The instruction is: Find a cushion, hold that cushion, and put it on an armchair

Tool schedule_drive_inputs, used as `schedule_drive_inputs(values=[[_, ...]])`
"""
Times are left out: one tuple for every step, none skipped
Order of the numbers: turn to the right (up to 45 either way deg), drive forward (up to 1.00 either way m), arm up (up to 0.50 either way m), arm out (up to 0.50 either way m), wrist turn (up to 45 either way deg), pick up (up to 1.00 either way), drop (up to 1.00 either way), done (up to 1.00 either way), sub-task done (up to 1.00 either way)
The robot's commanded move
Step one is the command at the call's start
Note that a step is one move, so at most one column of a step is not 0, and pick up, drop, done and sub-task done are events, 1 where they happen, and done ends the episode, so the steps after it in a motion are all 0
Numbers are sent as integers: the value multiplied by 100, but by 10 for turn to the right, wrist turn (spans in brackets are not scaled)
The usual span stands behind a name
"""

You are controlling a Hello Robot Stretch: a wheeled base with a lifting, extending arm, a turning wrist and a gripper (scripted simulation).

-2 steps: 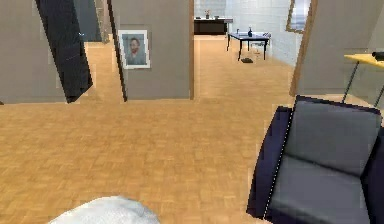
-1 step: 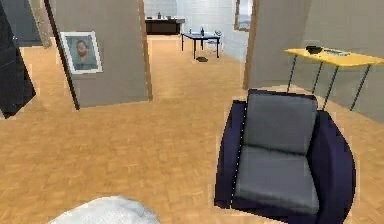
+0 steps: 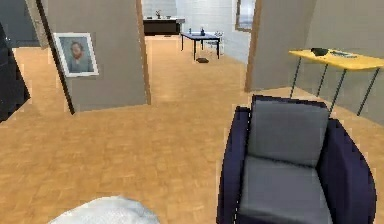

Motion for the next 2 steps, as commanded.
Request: schedule_drive_inputs(values=[[0,50,0,0,0,0,0,0,0],[-450,0,0,0,0,0,0,0,0]])
